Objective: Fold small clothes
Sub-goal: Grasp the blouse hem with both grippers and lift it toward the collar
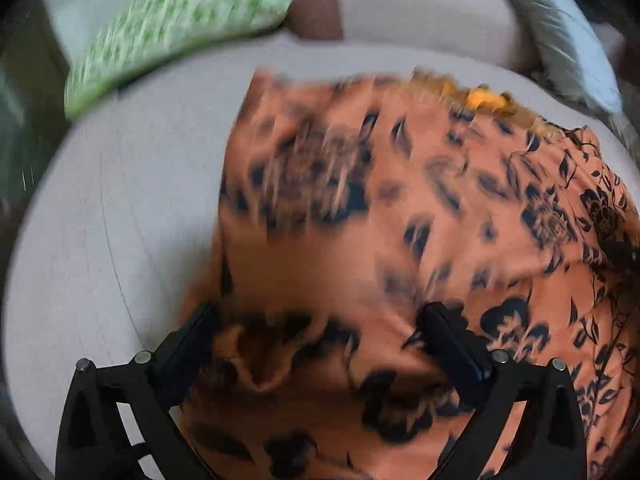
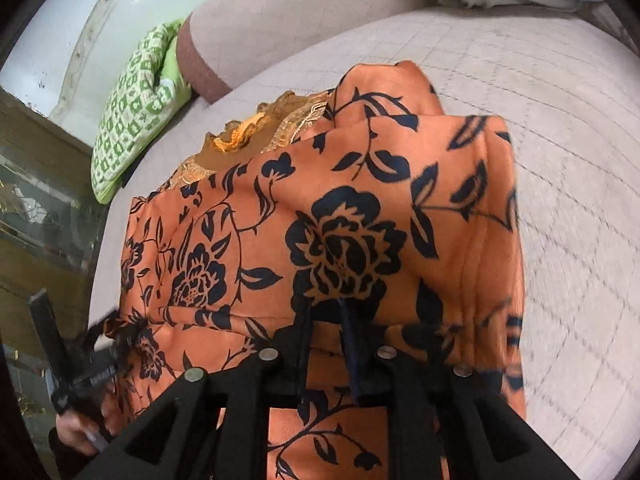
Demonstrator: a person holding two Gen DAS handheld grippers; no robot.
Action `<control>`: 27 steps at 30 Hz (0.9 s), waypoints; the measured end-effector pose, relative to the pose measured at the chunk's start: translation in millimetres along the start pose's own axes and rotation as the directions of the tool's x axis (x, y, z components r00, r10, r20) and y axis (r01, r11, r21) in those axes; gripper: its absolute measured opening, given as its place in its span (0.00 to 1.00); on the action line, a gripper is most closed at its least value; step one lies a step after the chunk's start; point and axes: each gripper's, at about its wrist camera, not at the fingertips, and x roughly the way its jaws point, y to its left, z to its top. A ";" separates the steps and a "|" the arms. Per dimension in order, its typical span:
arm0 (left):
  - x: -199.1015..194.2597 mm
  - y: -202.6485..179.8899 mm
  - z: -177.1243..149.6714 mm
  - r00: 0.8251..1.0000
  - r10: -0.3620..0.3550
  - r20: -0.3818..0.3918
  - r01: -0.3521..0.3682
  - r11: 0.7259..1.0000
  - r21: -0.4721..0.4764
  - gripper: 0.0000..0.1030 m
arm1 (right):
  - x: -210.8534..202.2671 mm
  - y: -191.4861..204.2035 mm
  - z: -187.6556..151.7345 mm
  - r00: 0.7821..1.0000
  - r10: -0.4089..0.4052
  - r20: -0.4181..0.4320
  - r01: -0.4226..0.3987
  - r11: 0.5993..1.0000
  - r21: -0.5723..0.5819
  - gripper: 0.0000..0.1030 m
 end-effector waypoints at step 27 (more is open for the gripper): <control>-126.9 71.3 -184.2 0.996 0.061 -0.066 -0.069 0.989 -0.128 0.99 | -131.1 -42.9 -217.2 0.993 0.023 -0.119 -0.032 0.997 -0.069 0.20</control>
